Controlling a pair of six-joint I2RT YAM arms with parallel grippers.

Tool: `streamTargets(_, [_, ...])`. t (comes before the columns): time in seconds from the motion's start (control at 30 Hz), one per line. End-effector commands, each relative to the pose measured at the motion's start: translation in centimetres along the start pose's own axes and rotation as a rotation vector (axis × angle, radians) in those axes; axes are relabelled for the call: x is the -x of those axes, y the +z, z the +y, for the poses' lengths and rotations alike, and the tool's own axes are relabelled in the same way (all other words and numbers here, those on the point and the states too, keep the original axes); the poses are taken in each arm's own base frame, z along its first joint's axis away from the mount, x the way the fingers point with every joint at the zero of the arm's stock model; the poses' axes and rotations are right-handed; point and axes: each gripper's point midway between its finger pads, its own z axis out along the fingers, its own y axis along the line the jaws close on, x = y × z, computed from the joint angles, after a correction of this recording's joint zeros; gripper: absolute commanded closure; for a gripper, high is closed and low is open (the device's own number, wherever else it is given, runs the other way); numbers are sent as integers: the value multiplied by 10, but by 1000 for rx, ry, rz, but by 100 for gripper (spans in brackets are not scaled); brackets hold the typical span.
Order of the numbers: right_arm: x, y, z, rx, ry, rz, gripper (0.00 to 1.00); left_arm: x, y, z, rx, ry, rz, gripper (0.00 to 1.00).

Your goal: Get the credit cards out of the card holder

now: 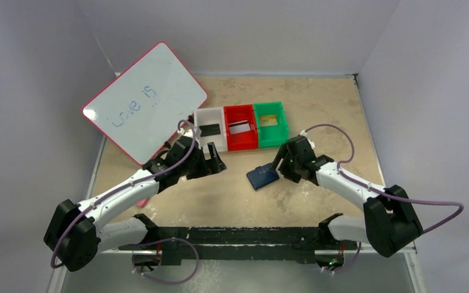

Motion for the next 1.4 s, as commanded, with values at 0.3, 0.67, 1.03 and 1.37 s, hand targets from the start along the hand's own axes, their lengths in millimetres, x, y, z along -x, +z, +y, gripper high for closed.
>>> streamTargets(0.3, [16, 13, 38, 170, -360, -9, 42, -8, 19, -34, -72, 20, -8, 13])
streamTargets(0.67, [-21, -9, 69, 543, -516, 37, 77, -12, 17, -25, -20, 27, -37, 16])
streamTargets(1.03, [-16, -16, 62, 498, -509, 6, 57, -3, 2, -15, 18, 23, -91, 16])
streamTargets(1.37, [6, 11, 49, 324, -466, -13, 42, -10, 9, -25, -29, -3, -57, 17])
